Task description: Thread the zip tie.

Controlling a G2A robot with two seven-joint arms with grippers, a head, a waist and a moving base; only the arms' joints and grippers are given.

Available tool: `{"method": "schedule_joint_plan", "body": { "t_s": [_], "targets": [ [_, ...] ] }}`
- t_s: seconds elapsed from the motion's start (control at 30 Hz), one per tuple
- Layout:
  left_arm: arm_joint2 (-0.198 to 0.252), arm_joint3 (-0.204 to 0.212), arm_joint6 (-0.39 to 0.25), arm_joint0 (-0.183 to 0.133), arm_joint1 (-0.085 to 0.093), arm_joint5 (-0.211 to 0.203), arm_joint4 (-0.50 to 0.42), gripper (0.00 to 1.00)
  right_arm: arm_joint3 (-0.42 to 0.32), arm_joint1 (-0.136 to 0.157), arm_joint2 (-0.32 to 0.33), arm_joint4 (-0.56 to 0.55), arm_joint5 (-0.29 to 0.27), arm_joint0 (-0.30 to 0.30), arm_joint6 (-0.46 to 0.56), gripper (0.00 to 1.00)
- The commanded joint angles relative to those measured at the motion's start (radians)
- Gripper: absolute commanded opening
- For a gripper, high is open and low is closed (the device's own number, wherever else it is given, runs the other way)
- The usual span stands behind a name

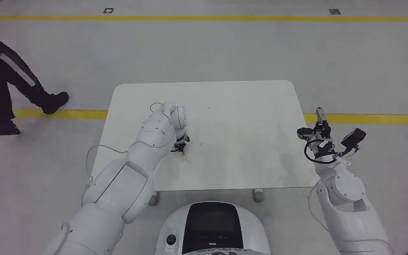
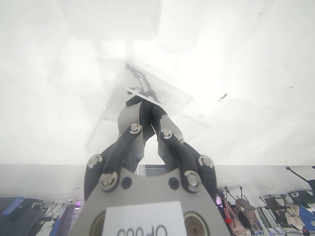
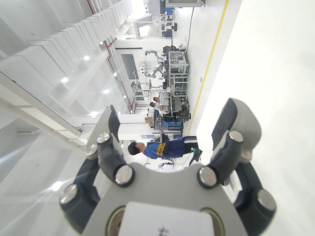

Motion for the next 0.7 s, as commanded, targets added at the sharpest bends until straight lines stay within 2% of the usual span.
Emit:
{"method": "schedule_joint_plan", "body": {
  "t_s": [0.0, 0.1, 0.23, 0.5, 0.57, 0.67],
  "targets": [
    [0.0, 0.009, 0.005, -0.006, -0.004, 0.0, -0.004, 0.08, 0.0, 0.0, 0.0, 0.0, 0.0, 0.0, 0.0, 1.0],
    [0.003, 0.02, 0.008, -0.013, -0.009, 0.0, -0.007, 0.08, 0.0, 0.0, 0.0, 0.0, 0.0, 0.0, 0.0, 1.0],
    [0.008, 0.034, 0.012, -0.019, -0.016, 0.0, -0.01, 0.0, 0.0, 0.0, 0.0, 0.0, 0.0, 0.0, 0.0, 1.0],
    [0.016, 0.056, 0.017, -0.027, -0.024, 0.0, -0.021, 0.0, 0.0, 0.0, 0.0, 0.0, 0.0, 0.0, 0.0, 1.0],
    [0.018, 0.059, 0.019, -0.029, -0.026, 0.0, -0.024, 0.07, 0.0, 0.0, 0.0, 0.0, 0.0, 0.0, 0.0, 1.0],
    [0.021, 0.064, 0.022, -0.031, -0.029, 0.0, -0.029, 0.1, 0.0, 0.0, 0.0, 0.0, 0.0, 0.0, 0.0, 1.0]
  ]
}}
